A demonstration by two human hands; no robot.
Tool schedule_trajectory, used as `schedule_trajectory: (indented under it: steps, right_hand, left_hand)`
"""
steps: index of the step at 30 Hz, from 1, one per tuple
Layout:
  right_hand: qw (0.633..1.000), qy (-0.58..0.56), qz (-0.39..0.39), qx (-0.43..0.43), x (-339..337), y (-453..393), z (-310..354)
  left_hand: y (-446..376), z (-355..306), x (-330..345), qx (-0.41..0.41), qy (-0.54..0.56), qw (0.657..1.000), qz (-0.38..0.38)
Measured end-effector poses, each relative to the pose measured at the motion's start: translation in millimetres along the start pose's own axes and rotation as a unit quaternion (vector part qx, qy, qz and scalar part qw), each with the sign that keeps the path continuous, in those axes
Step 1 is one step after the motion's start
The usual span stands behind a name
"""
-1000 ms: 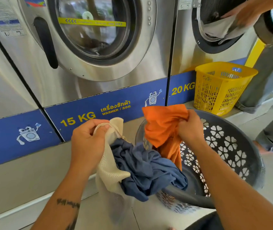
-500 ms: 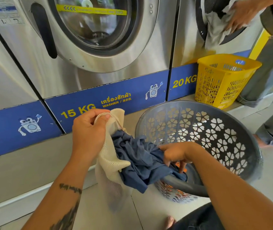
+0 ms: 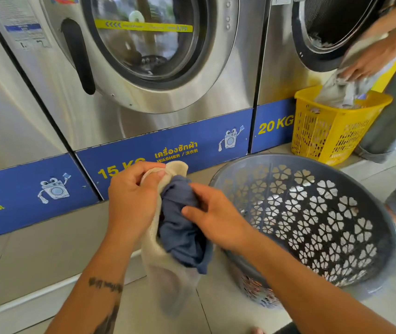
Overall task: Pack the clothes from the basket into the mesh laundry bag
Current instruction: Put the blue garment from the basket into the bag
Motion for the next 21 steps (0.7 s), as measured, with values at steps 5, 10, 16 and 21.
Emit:
schedule_trajectory:
  steps: [5, 10, 16, 21]
  right_hand:
    - [0.989, 0.123, 0.039, -0.078, 31, 1, -3]
    - [0.943, 0.307, 0.084, -0.098, 62, -17, -18]
    - [0.941, 0.304, 0.135, -0.063, 67, -24, -13]
    - [0.969, 0.245, -0.027, 0.014, 40, -10, -31]
  left_hand:
    - [0, -8, -7, 0.019, 0.017, 0.999, 0.035]
    - [12, -13, -1, 0.029, 0.017, 0.997, 0.065]
    - [1, 8, -35, -0.031, 0.029, 0.998, -0.054]
    - [-5, 8, -51, -0.026, -0.005, 0.996, -0.091]
Point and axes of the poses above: each hand's wrist, its own y-axis away from the middle knuckle, its own x-axis out of the palm, z = x × y, the point moved 3 cm from there along -y, towards the middle knuckle, and after that the axes turned 10 degrees about y, right-handed, at the moved point
